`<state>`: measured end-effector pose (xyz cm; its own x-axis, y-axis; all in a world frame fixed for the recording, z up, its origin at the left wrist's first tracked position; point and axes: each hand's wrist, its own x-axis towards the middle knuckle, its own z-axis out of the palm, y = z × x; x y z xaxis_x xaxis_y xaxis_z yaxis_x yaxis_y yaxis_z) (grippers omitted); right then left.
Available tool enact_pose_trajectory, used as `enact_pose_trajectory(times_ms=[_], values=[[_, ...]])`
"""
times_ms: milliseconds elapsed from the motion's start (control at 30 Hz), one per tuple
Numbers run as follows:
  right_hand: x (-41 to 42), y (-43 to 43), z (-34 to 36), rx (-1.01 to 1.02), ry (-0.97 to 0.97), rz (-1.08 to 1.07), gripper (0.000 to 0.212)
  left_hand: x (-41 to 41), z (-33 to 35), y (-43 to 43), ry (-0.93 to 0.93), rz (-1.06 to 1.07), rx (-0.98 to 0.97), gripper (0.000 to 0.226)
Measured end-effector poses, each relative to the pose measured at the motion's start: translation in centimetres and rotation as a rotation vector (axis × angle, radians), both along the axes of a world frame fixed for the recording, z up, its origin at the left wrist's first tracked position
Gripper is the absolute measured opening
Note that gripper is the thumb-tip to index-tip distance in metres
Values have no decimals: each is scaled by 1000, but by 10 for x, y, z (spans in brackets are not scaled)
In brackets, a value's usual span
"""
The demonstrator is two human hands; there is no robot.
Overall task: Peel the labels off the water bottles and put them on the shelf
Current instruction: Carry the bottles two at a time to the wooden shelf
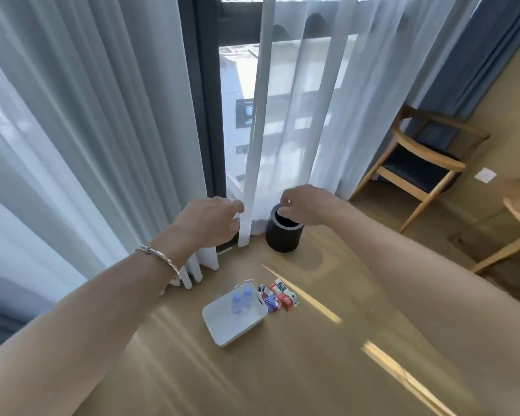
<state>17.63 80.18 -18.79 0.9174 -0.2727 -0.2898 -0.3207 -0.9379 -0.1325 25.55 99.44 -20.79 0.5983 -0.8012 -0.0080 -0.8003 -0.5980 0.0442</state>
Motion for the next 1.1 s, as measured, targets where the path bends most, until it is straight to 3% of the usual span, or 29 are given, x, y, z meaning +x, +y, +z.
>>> enact_pose_trajectory(times_ms=[300, 567, 667, 767, 1100], values=[[96, -3, -52, 57, 86, 162, 38, 94, -44, -23, 77, 133, 102, 33], [170, -39, -54, -6, 128, 68, 35, 168, -74, -62, 191, 133, 70, 35], [191, -39, -70, -4, 232, 86, 22, 179, -86, -54, 222, 154, 98, 34], [212, -31, -89, -8, 280, 151, 36, 193, -101, -38, 285, 215, 111, 33], [252, -22, -128, 74, 287, 361, 33, 214, -117, -19, 373, 410, 248, 32]])
